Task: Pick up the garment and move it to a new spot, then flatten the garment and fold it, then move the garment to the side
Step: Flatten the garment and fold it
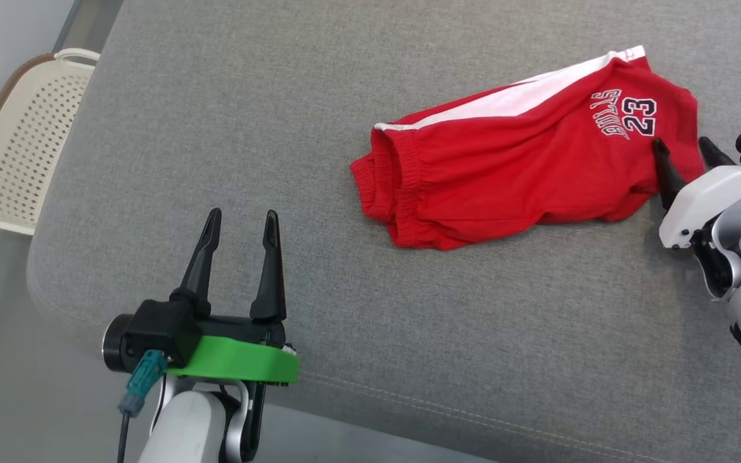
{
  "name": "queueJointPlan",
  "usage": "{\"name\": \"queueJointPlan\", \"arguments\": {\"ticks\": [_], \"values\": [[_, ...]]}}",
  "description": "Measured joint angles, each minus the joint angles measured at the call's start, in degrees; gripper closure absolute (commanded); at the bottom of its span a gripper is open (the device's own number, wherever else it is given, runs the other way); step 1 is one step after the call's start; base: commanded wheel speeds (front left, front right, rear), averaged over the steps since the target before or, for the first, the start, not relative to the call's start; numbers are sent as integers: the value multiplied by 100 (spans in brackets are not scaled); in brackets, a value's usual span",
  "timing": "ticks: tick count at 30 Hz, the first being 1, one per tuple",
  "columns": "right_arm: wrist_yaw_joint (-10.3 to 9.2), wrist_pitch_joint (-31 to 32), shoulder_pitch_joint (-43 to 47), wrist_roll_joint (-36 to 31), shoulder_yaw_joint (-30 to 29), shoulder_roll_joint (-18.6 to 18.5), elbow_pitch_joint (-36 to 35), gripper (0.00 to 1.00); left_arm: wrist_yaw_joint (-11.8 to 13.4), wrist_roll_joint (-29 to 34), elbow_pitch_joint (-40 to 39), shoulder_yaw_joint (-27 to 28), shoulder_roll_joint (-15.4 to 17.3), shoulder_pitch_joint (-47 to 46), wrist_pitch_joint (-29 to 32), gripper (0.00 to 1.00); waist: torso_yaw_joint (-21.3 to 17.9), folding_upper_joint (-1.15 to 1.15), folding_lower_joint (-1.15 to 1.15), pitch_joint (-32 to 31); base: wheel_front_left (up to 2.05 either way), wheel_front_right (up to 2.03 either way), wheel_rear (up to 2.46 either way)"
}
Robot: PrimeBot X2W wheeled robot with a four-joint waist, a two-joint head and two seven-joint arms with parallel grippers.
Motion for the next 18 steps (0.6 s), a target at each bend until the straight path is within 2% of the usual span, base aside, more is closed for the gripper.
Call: {"name": "queueJointPlan", "arguments": {"ticks": [11,12,13,18], "values": [[-18,40,-495,679,506,16,322,0,76,-107,-10,-178,-2,-94,0,0,365,0,0,273,0,0,0],[-24,46,-499,761,538,26,323,57,89,-120,-10,-186,-2,-94,0,0,373,0,0,278,0,0,0],[-25,47,-502,824,575,33,322,100,96,-130,-10,-189,-2,-94,0,0,374,0,0,279,0,0,0],[-4,3,-456,1225,721,164,235,100,119,-142,-18,-180,-2,-94,0,0,312,0,0,259,0,0,0]]}}
